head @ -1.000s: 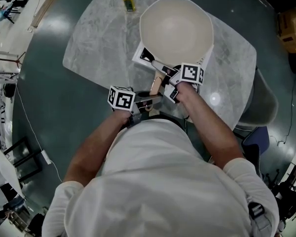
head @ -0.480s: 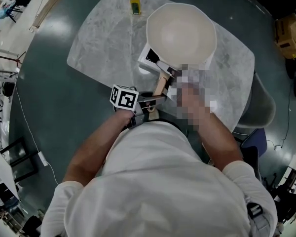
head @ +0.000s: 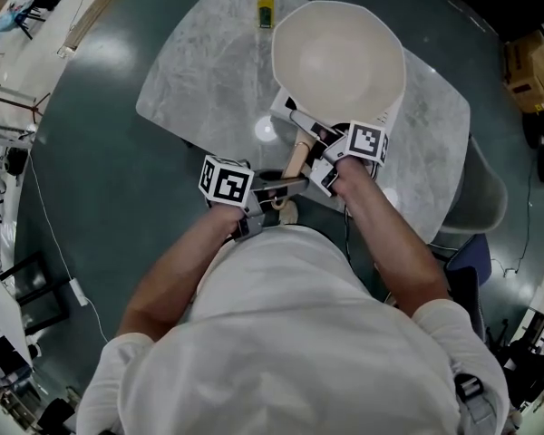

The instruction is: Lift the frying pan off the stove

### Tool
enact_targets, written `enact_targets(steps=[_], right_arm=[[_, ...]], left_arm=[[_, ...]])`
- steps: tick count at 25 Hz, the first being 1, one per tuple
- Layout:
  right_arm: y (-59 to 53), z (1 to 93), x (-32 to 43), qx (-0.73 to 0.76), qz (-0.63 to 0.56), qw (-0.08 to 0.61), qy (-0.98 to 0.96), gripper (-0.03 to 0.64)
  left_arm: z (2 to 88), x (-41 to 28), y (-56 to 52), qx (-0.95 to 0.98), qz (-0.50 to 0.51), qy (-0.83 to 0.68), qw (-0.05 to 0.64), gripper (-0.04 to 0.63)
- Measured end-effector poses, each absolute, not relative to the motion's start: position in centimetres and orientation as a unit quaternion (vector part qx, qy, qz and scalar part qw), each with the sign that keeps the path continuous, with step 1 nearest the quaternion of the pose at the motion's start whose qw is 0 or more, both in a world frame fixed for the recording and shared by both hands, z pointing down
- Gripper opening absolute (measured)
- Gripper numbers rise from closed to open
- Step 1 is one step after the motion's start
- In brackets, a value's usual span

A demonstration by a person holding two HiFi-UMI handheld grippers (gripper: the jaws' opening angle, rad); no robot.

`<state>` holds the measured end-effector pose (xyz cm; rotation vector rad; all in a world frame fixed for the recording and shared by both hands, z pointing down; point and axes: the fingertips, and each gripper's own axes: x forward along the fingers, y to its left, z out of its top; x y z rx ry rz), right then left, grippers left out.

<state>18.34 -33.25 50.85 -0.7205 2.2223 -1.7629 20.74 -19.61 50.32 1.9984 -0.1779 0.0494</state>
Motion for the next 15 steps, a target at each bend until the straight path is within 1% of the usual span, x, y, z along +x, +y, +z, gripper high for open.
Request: enact_targets(steps=[15], right_arm=[[-32.6,47.9,17.3,-0.227,-0.598,0.104,0.762,0.170]], left_arm=[[47.3,19.9,-19.0,0.839,0.007,-0.088,0.537,0.117]])
